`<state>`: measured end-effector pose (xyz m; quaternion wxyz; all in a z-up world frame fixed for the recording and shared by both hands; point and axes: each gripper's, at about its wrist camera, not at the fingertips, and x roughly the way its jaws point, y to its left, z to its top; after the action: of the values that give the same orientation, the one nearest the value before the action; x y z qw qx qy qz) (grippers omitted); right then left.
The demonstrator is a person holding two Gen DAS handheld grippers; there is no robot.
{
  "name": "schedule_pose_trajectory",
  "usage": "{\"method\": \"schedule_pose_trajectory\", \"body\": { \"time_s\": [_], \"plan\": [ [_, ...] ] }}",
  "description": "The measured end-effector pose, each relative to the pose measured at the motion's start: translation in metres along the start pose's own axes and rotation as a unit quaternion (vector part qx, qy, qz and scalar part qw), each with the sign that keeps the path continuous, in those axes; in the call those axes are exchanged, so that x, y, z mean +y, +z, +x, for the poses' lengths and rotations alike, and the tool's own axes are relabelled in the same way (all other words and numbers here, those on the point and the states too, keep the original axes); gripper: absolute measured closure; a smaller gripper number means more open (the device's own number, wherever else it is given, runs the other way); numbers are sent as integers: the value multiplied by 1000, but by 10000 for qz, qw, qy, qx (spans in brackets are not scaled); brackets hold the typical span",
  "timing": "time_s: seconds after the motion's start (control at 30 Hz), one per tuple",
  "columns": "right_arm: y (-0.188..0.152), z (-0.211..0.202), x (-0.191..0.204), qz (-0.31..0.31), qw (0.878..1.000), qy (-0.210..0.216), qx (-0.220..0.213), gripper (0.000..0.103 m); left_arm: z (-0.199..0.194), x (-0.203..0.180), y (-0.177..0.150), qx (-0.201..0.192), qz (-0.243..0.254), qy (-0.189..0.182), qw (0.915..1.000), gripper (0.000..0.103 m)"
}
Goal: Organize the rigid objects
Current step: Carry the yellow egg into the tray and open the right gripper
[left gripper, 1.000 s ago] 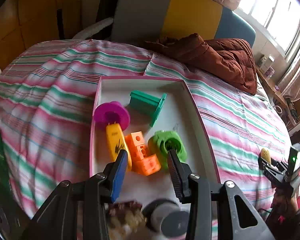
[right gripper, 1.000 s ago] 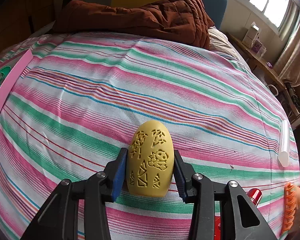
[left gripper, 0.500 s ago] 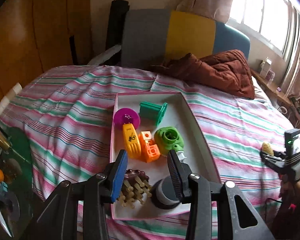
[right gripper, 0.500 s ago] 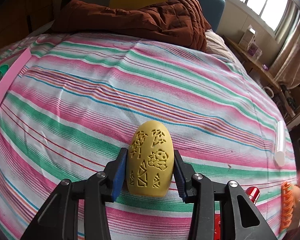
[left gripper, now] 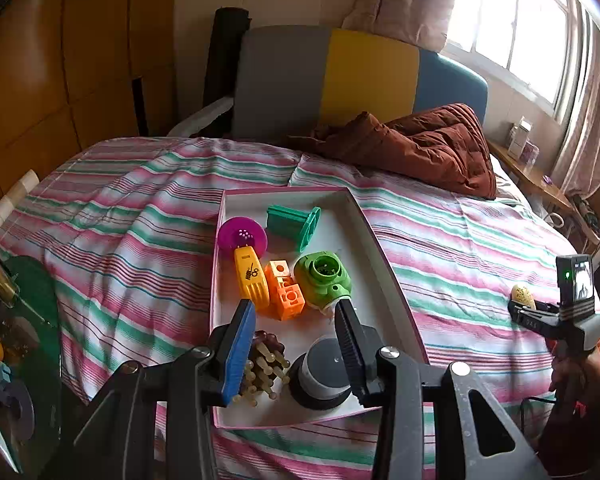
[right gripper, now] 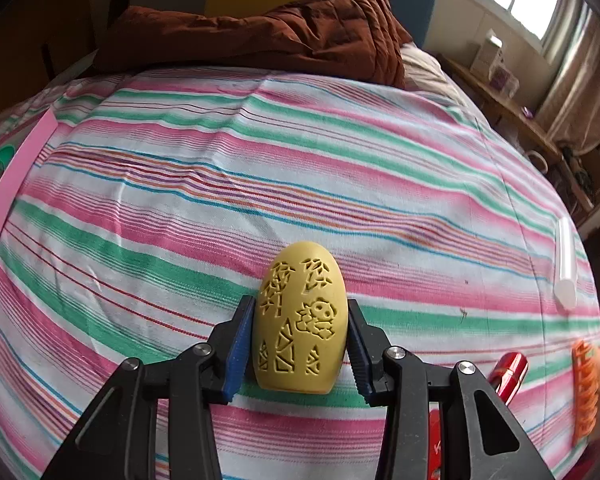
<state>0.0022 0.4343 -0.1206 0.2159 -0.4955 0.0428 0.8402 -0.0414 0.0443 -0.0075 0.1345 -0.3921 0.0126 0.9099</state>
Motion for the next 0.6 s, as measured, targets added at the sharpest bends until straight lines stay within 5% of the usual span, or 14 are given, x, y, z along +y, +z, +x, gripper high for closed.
{"method": "schedule_pose_trajectory", "body": {
  "time_s": [0.37, 0.6],
  "plan": [
    [-7, -14, 13, 440, 9988, 179, 132, 60, 7, 11, -7, 156, -115, -43, 9998, 62],
    [4, -36, 47, 452, 9955, 830, -40, 60, 7, 20, -11, 185, -214, -34, 9996, 62]
  ]
}}
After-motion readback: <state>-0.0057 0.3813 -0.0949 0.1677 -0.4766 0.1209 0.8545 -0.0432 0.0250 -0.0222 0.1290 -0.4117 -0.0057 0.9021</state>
